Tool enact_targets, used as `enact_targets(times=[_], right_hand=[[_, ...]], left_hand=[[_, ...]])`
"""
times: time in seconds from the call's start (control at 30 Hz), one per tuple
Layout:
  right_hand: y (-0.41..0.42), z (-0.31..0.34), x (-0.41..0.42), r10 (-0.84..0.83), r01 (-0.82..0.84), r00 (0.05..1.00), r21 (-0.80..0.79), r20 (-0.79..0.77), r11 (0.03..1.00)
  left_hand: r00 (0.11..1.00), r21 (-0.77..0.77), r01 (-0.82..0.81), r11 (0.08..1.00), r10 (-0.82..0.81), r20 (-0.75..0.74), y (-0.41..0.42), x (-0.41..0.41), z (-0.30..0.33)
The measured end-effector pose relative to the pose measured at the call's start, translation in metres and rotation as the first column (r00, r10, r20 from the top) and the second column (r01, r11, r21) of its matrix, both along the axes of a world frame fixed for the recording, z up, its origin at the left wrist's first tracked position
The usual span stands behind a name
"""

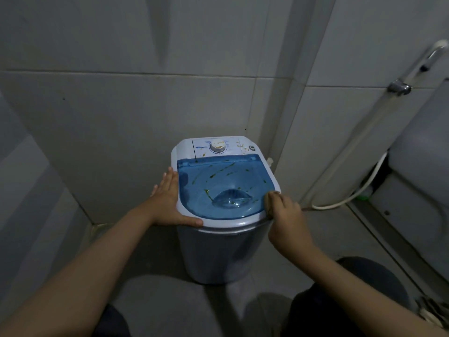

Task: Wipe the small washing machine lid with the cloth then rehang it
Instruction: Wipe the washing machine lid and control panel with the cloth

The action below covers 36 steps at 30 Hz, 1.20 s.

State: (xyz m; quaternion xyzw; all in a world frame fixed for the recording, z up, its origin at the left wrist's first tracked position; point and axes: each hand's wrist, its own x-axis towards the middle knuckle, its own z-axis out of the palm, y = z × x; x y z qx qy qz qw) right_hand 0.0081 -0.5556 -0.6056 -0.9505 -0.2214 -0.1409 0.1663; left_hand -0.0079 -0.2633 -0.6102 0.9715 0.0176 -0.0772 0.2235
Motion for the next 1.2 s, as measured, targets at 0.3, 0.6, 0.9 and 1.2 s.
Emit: enact_targets(times=[0.3,0.6,0.9,1.2], right_hand=[[0.064,0.011,-0.048,-0.119,0.112,0.993,-0.193,-0.027,0.975],[0.073,0.068,-0.001,0.294,0.008,0.710,0.425,-0.640,0.905],[0.164,0.089,0.105,0.287,-0.168,0.898,0.342,-0.334,0.925],[0.207,0.051,0.155,0.352,-0.373,0.923,-0.137,-0.154,0.918]], left_hand=[[1.000,0.015,-0.012,1.000,0.011,0.028,0.000,0.007,0.005],[1.000,0.034,0.008,0.999,-0.007,-0.016,-0.003,-0.002,0.000],[1.000,0.004,0.008,1.000,-0.008,-0.002,-0.003,-0.003,0.004],[1.000,0.017,0.002,1.000,-0.002,-0.004,0.000,-0.003,0.003]])
